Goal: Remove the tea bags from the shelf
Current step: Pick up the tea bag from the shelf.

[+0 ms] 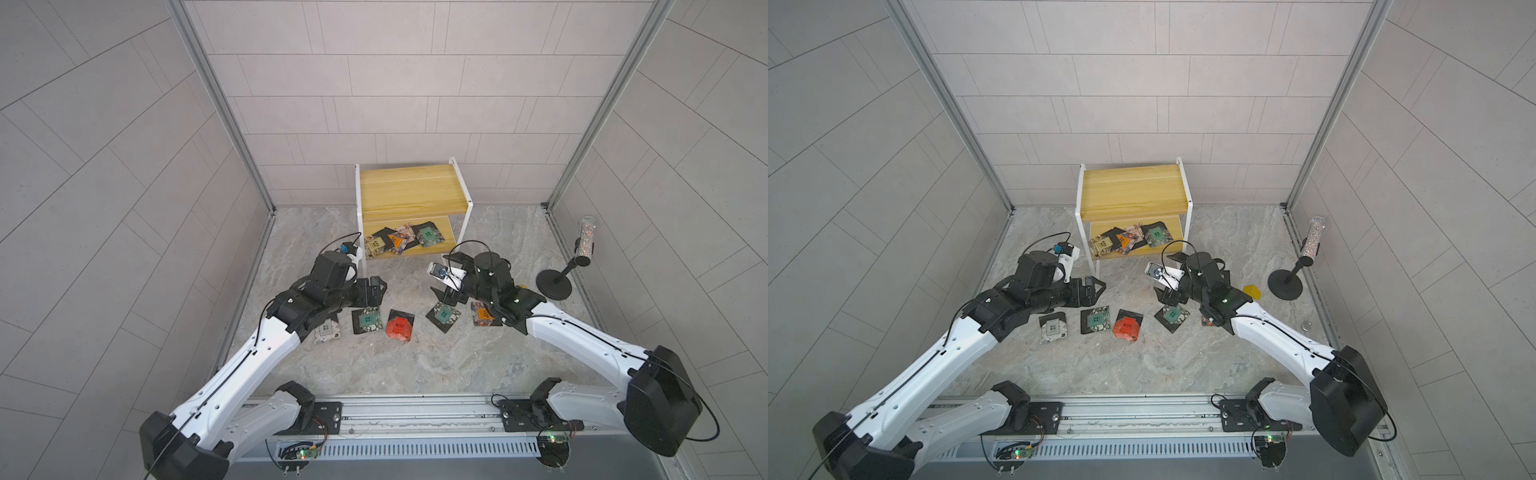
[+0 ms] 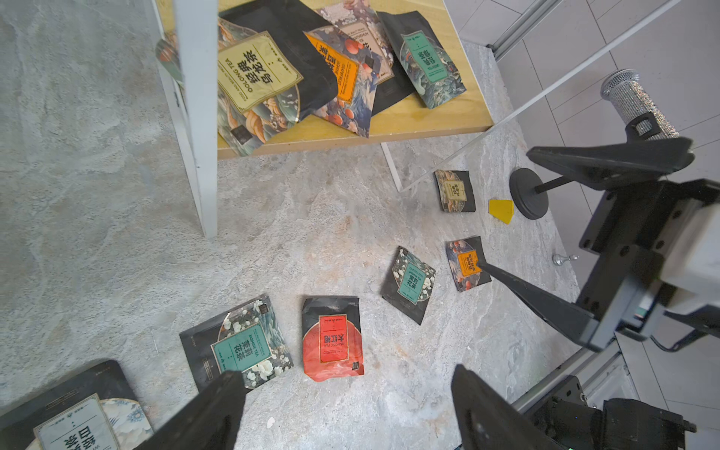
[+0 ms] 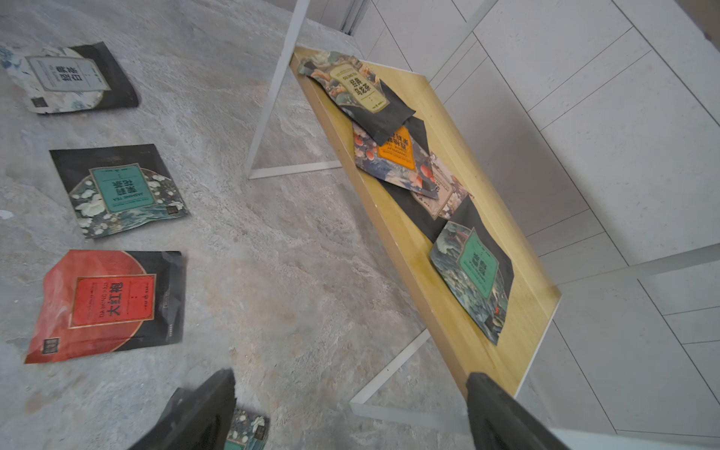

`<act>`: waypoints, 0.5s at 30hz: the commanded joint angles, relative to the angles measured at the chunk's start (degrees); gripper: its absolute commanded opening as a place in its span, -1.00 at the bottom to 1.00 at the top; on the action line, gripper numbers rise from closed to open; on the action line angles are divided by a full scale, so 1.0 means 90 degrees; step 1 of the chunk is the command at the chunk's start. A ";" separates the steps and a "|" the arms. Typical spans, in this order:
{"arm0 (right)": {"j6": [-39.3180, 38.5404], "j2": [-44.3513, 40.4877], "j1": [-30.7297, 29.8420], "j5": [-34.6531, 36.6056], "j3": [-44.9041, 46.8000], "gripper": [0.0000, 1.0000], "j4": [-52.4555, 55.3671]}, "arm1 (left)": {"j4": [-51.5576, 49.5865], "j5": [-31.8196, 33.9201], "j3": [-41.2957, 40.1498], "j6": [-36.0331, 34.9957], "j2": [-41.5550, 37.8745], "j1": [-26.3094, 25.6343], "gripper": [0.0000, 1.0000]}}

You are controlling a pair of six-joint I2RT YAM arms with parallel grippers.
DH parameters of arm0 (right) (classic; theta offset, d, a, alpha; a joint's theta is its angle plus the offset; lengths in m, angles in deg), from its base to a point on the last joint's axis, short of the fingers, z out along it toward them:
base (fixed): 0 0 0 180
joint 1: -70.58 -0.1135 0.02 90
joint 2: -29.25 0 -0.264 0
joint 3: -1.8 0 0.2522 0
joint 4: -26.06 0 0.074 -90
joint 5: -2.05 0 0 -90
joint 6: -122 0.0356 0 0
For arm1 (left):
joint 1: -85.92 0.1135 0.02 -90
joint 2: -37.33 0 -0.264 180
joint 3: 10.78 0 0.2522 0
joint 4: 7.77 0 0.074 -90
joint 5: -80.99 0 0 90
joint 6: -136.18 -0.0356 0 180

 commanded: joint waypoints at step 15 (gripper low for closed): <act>-0.0616 0.2085 0.0013 0.0977 -0.1450 0.94 -0.0956 | -0.0247 0.0231 -0.0279 0.0052 -0.0453 0.0206 0.81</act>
